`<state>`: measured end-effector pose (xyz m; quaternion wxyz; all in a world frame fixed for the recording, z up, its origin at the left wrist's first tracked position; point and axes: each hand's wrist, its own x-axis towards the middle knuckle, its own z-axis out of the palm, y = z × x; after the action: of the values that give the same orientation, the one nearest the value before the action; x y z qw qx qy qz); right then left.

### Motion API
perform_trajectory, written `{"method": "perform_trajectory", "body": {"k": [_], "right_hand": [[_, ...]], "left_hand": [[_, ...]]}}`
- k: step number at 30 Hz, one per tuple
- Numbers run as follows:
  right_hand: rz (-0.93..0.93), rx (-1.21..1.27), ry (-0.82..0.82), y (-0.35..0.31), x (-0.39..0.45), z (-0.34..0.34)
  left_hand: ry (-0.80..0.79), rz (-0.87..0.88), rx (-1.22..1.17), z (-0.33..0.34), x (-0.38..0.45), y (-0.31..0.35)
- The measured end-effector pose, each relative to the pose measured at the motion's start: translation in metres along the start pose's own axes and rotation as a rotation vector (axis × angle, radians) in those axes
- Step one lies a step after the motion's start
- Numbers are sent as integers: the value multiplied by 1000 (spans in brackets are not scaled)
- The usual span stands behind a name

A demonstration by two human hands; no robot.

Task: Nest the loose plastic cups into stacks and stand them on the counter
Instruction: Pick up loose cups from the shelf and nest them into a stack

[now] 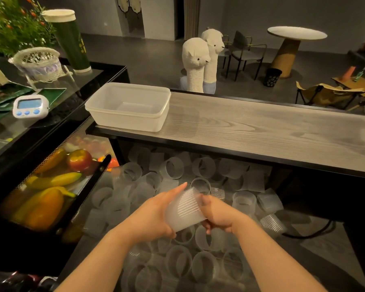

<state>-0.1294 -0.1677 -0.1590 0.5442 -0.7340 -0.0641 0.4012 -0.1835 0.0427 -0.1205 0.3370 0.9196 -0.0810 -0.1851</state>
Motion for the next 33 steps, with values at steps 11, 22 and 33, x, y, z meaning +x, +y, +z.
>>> {"method": "perform_trajectory", "body": {"k": [11,22,33], "right_hand": [[114,-748,354,14,67,-14],[-173,-100,783,-14,9,-6],[-125,540,472,-50,-39,24]], "left_hand": [[65,-84,-15,-19,-5,-32],[42,-90,17,-34,-6,-45],[-57,72,-15,-52,-7,-20]]}}
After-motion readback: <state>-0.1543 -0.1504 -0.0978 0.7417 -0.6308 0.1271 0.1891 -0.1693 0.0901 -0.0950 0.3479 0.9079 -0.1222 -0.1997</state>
